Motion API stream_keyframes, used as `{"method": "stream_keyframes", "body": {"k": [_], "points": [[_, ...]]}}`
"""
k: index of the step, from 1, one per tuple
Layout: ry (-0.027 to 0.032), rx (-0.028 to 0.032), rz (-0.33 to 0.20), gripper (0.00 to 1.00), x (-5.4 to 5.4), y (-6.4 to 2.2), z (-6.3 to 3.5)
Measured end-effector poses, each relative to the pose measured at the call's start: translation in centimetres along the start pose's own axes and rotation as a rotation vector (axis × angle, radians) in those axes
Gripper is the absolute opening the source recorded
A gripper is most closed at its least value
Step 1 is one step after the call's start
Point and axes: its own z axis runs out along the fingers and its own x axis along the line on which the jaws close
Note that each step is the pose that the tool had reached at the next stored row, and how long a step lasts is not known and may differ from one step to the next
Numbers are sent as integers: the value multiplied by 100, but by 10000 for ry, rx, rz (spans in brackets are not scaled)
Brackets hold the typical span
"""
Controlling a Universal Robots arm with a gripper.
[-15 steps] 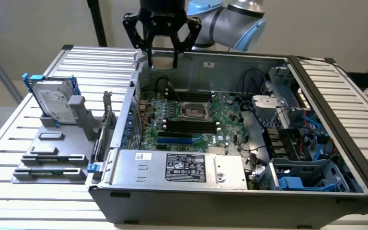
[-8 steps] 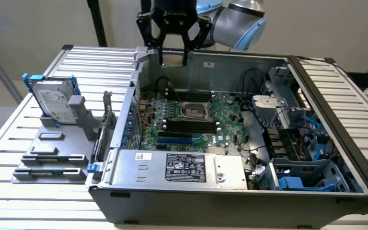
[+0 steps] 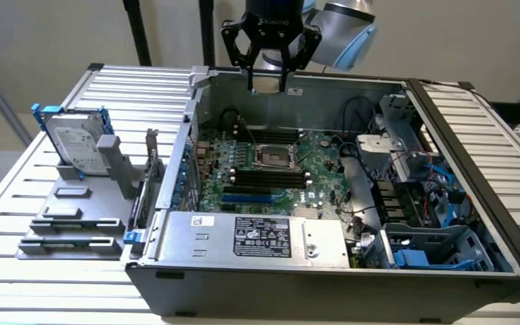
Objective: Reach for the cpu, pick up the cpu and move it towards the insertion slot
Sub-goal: 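Pick up the cpu and move it towards the insertion slot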
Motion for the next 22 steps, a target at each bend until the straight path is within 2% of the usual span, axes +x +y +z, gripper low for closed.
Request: {"method": "stream_keyframes", "body": {"k": [7,13,17,22], "points": [[2,21,1,55,-294,104,119],[-10,20,19,55,-319,137,213],[-35,21,18,55,-319,138,233],[-40,21,33,55,-318,158,240]]}}
